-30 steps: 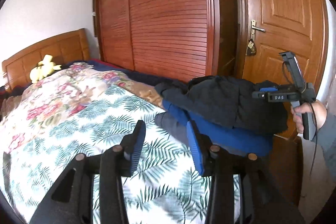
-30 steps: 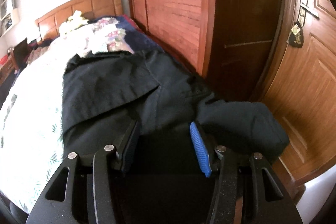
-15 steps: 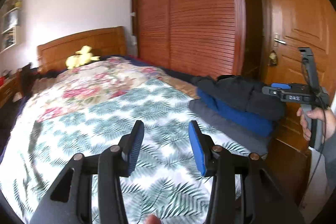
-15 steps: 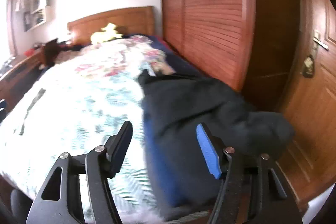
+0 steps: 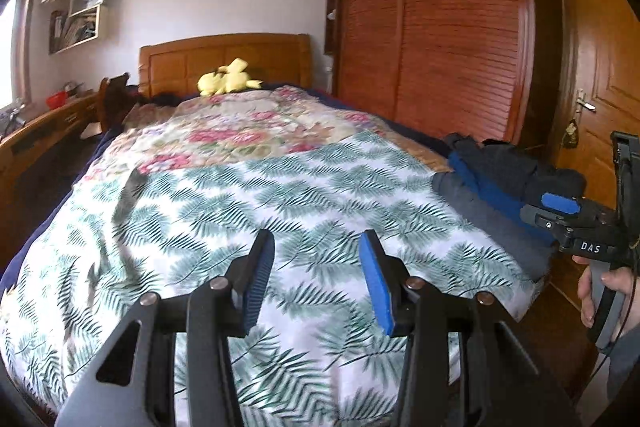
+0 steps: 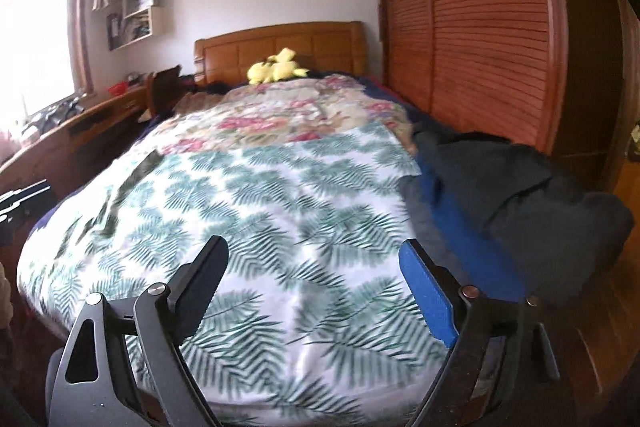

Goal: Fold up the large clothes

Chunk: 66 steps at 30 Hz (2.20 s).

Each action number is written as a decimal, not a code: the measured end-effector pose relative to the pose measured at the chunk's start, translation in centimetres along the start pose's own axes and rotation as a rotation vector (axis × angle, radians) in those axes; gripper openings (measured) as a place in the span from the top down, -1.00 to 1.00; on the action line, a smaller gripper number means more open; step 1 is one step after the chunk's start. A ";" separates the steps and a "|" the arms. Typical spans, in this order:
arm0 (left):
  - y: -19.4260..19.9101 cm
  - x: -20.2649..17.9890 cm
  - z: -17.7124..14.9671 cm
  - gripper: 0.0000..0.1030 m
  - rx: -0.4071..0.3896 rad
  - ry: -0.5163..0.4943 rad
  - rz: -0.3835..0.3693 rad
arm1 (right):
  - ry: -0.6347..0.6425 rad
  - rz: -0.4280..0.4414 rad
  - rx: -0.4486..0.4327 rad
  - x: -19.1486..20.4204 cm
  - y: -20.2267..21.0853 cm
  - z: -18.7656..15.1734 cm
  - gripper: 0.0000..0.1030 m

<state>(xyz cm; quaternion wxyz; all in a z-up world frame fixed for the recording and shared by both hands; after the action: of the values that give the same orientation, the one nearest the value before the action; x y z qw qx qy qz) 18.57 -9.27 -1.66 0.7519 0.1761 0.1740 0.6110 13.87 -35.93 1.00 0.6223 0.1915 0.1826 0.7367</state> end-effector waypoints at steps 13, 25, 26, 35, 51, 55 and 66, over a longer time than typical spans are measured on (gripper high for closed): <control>4.6 7.3 -5.7 0.15 0.028 0.070 0.141 | 0.017 0.123 0.018 11.0 -2.8 -3.6 -0.73; 12.3 9.0 -4.6 0.14 -0.089 0.064 0.207 | 0.063 0.196 -0.127 18.4 4.5 -2.2 -0.73; 12.6 9.1 -4.5 0.14 -0.094 0.068 0.207 | 0.064 0.194 -0.136 18.6 4.8 -2.0 -0.73; 13.3 9.5 -4.4 0.13 -0.115 0.079 0.214 | 0.083 0.188 -0.169 19.4 5.9 -1.4 -0.73; 13.4 9.1 -4.4 0.12 -0.121 0.071 0.218 | 0.072 0.188 -0.172 19.0 5.9 -1.5 -0.73; 13.5 9.0 -4.4 0.12 -0.122 0.071 0.218 | 0.072 0.189 -0.174 19.0 5.9 -1.5 -0.73; 13.8 8.5 -4.3 0.11 -0.132 0.067 0.219 | 0.071 0.192 -0.180 19.1 6.0 -1.5 -0.73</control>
<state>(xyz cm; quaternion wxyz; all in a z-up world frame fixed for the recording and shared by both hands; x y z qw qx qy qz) 6.33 1.91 0.79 0.6845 0.1235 0.1383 0.7051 5.13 -18.08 3.83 0.5565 0.1252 0.1188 0.8127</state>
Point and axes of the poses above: each gripper's, at about its wrist camera, not at the fingertips, and y roughly against the way its jaws point, x to its left, z to its top, the point moved 9 cm from there along -y, roughly the way its jaws point, and after that the axes turned 2 degrees about z, right-handed, at the moved point
